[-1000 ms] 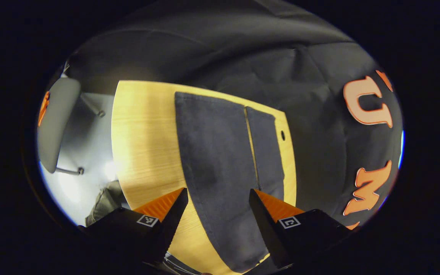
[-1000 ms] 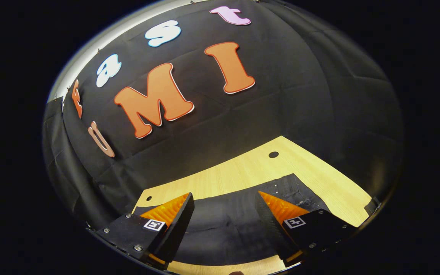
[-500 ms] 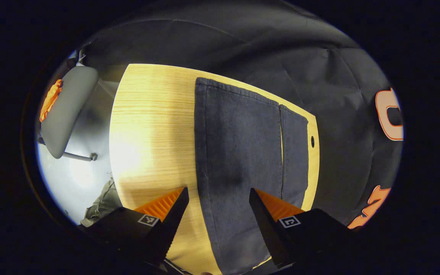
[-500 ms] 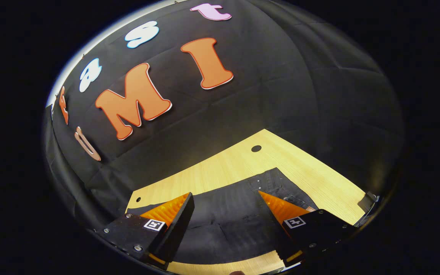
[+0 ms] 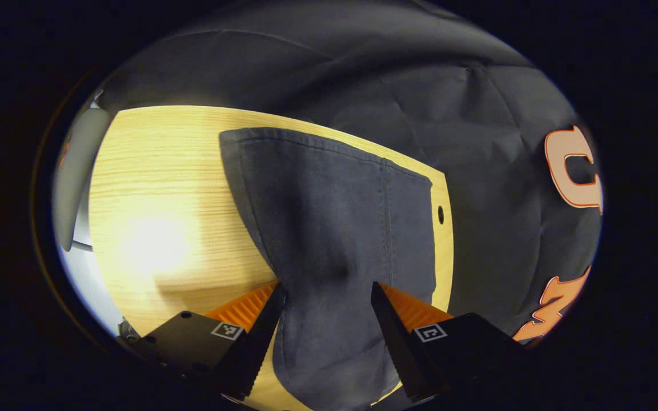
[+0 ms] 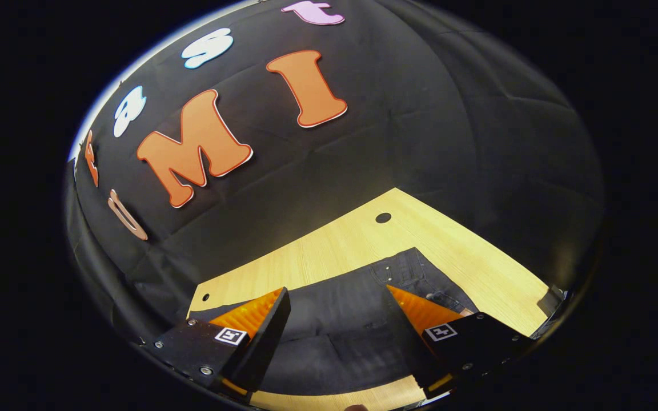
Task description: Grasp the waist and the cuffs of the jeans and fold them to make the two legs overlap; first hold the waist and fold one-third of the jeans toward the cuffs, then hold the cuffs and fold the remaining one-third in the same direction to finish folding.
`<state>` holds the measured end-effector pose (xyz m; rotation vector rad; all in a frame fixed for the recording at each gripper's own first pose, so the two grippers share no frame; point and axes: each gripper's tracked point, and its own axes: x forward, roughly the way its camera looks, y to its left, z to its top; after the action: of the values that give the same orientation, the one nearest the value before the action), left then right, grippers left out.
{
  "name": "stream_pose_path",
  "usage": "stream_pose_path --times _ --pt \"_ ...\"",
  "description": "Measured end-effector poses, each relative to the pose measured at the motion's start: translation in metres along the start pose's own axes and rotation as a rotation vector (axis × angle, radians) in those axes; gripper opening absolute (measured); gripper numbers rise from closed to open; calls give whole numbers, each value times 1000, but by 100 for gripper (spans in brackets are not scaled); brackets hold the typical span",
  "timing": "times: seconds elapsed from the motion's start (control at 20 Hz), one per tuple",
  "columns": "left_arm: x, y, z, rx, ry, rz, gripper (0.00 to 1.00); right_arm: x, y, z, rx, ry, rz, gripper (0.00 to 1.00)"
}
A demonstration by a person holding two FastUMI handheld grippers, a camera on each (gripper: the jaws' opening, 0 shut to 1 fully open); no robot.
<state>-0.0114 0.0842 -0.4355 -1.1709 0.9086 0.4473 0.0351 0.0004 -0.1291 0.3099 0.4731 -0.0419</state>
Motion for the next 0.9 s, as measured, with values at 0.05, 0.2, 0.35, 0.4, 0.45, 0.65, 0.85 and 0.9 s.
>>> stream_pose_path --times 0.05,0.2,0.35,0.4,0.45,0.65,0.85,0.9 --pt "8 -5 -4 4 14 -27 88 0 -2 1 6 -2 -4 98" --pt "29 -2 -15 -44 43 1 41 -2 -12 -6 40 17 -16 97" --pt "31 -9 -23 -60 75 -12 8 -17 -37 -20 153 79 -37 98" --pt "24 -11 -21 -46 65 -24 8 -23 -47 -24 224 99 -45 98" --pt "19 -12 -21 -30 65 -38 2 -29 -59 -29 290 119 -63 98" --pt "9 -12 -24 -18 82 -50 2 -53 -115 -83 494 231 -189 98" --pt "7 -14 -24 -24 104 -57 2 -48 -138 -134 648 309 -253 98" --pt "6 -14 -25 -19 109 -59 2 -45 -144 -146 665 327 -264 98"
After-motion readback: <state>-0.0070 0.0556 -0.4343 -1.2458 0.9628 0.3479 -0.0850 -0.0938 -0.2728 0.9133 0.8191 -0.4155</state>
